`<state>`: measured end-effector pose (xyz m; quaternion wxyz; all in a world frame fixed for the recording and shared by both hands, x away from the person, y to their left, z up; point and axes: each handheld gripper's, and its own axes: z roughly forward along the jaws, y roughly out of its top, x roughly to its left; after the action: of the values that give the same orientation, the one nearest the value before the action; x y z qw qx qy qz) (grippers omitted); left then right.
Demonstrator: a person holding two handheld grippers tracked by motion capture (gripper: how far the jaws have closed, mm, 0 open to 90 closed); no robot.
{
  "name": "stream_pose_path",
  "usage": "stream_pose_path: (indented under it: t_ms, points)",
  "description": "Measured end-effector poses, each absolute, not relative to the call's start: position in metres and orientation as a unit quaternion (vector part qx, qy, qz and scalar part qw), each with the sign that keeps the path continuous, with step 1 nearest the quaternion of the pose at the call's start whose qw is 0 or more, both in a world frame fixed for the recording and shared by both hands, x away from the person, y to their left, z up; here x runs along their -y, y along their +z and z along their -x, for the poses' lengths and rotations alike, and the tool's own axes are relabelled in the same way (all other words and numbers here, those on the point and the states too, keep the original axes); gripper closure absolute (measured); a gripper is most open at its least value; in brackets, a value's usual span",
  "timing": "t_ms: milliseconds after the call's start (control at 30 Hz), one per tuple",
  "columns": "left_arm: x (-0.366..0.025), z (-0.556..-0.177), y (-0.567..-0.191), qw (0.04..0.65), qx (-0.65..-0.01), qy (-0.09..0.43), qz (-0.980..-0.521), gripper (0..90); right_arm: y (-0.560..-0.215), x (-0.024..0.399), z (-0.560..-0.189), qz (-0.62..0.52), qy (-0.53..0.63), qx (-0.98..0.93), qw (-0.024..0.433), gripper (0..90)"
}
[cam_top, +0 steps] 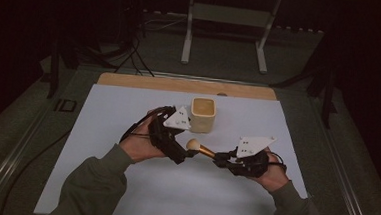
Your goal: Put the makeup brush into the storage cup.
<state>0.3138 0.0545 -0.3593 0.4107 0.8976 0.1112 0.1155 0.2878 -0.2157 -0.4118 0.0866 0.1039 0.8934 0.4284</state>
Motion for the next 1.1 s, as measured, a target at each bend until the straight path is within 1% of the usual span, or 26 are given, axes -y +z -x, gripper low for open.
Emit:
stream_pose_path:
  t_ms: [233,367,433,633,733,800,933,1033,1100]
  points:
    - [-0.058,-0.318,-0.368,0.431,-0.125,0.090,-0.889,6.5,-0.407,0.220,-0.288,-0.112,0.458,-0.877,0.093,74.3]
    - [-0.058,-0.319,-0.371,0.446,-0.125,0.073,-0.883,8.6,-0.405,0.221,-0.288,-0.116,0.478,-0.866,0.095,74.4]
    - [-0.057,-0.318,-0.372,0.456,-0.125,0.069,-0.879,11.2,-0.404,0.221,-0.288,-0.120,0.487,-0.860,0.096,74.4]
    - [-0.056,-0.320,-0.373,0.493,-0.125,0.026,-0.861,18.2,-0.404,0.217,-0.289,-0.121,0.518,-0.843,0.085,74.3]
    - [-0.055,-0.319,-0.373,0.505,-0.123,0.014,-0.854,22.2,-0.405,0.214,-0.290,-0.123,0.526,-0.837,0.084,74.3]
    - [-0.056,-0.320,-0.373,0.517,-0.120,0.004,-0.848,26.2,-0.406,0.213,-0.290,-0.123,0.532,-0.834,0.081,74.3]
    - [-0.057,-0.321,-0.372,0.533,-0.120,-0.015,-0.837,37.2,-0.406,0.212,-0.291,-0.120,0.540,-0.830,0.073,74.3]
    - [-0.058,-0.321,-0.372,0.540,-0.116,-0.026,-0.833,46.6,-0.407,0.212,-0.290,-0.119,0.541,-0.829,0.071,74.3]
    - [-0.059,-0.322,-0.371,0.543,-0.115,-0.026,-0.831,54.4,-0.407,0.212,-0.291,-0.118,0.544,-0.828,0.068,74.3]
